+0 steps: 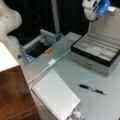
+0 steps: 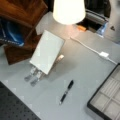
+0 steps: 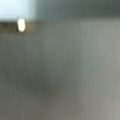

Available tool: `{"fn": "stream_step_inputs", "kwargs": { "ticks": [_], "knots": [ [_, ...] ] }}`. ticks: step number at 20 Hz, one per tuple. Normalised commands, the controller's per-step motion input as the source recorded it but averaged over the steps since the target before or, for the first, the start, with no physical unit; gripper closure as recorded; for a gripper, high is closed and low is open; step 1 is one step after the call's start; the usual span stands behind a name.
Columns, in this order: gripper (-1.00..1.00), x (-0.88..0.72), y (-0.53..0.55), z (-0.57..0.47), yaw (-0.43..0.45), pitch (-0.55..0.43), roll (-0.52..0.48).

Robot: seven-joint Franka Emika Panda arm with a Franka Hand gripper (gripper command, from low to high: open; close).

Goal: Turn on the lamps. Open the box. Pick up the pen. Put it in the box.

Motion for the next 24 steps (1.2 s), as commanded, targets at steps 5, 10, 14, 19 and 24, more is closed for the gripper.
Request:
{"fn": "stream_step_inputs", "kwargs": {
  "ticks": [5, 10, 14, 19, 24],
  "knots": [
    [-1.0, 0.01, -0.03, 0.09, 0.077, 0.002, 0.064],
    [-1.0, 0.02, -0.06, 0.11, 0.076, 0.024, 0.103],
    [-1.0, -0.01, -0.1, 0.08, 0.071, 0.055, 0.109],
    [-1.0, -0.04, -0.13, 0.08, 0.08, 0.084, 0.116],
    [-1.0, -0.04, -0.14, 0.09, 0.074, 0.093, 0.125]
  ]
}}
